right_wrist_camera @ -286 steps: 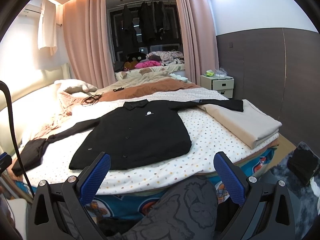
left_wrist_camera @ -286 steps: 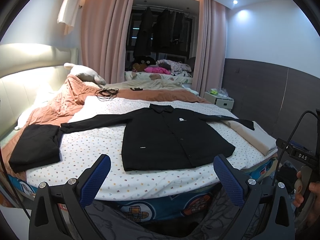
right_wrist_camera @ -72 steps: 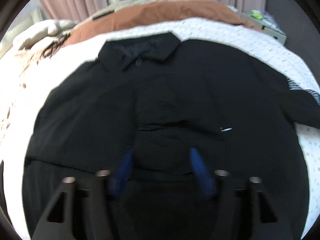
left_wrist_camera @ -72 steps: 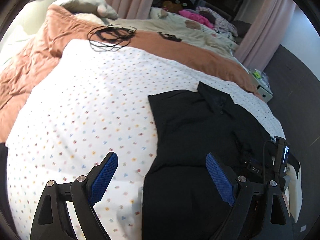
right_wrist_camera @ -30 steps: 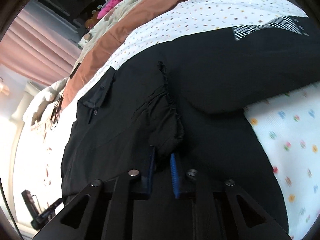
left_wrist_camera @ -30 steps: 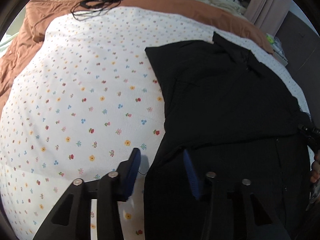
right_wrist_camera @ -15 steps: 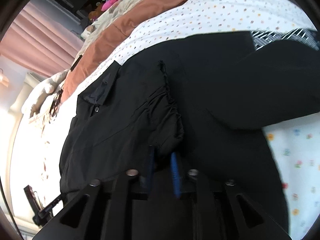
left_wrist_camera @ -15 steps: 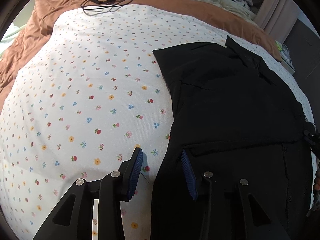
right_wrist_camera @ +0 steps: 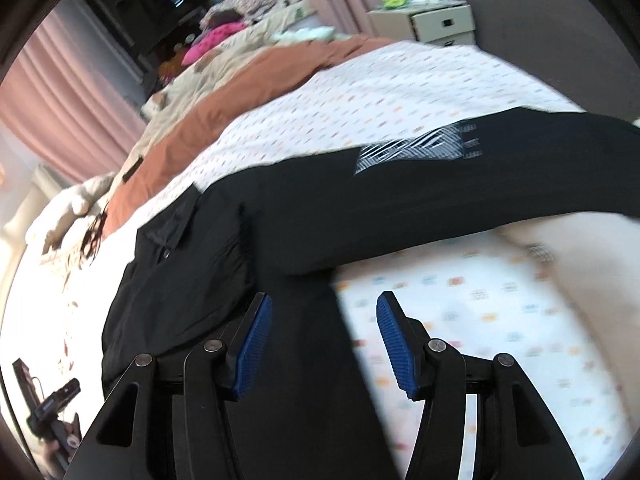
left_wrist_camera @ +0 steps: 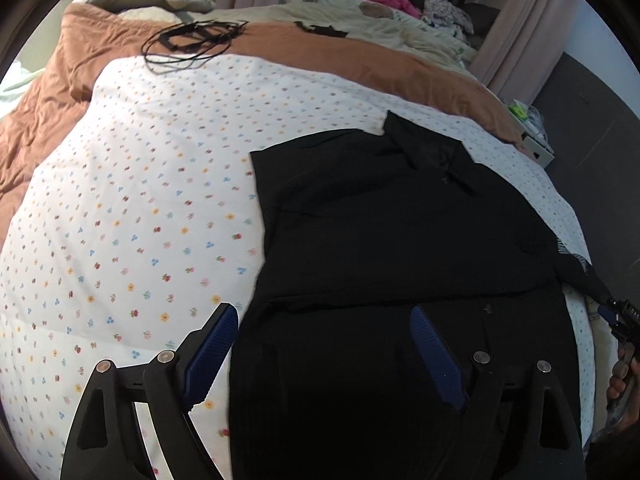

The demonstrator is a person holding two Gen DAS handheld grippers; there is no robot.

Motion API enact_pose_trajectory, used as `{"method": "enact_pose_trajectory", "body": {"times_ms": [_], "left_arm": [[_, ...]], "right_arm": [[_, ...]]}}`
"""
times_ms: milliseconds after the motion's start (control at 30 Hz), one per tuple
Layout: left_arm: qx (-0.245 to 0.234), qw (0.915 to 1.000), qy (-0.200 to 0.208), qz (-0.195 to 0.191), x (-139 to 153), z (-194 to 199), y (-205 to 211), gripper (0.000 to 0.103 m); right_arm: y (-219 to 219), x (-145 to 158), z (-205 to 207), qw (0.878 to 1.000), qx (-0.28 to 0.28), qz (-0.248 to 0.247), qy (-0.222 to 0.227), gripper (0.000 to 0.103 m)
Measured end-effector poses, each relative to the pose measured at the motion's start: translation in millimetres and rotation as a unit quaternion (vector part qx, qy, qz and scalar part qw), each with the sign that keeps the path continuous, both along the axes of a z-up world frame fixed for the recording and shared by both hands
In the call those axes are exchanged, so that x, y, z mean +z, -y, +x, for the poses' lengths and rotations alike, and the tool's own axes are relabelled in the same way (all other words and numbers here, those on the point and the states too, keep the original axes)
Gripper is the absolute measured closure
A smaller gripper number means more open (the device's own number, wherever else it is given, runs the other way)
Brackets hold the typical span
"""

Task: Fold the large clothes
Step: 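Grasp the sleeve with the patterned cuff with the right tool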

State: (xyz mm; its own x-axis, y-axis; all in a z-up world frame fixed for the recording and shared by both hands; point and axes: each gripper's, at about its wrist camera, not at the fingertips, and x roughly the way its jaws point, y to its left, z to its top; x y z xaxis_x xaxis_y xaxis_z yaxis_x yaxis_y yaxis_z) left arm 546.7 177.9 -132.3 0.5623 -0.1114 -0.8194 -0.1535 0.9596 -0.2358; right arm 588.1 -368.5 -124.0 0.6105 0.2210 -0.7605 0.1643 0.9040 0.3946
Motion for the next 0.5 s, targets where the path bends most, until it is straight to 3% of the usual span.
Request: {"method": "enact_pose_trajectory", "body": {"times_ms": [133, 500], "left_arm": [[-0.02, 0.9997, 0.007, 0.014, 13, 1, 26, 0.014], [-0.072, 0.9962, 0.027, 0.04, 40, 8, 93, 0.014]], "right_arm": [[34, 13, -17, 0.999, -0.037, -0.004, 0.01, 0.039], [135, 22, -55, 0.991, -0.131, 0.013, 0.031, 0.039]]}}
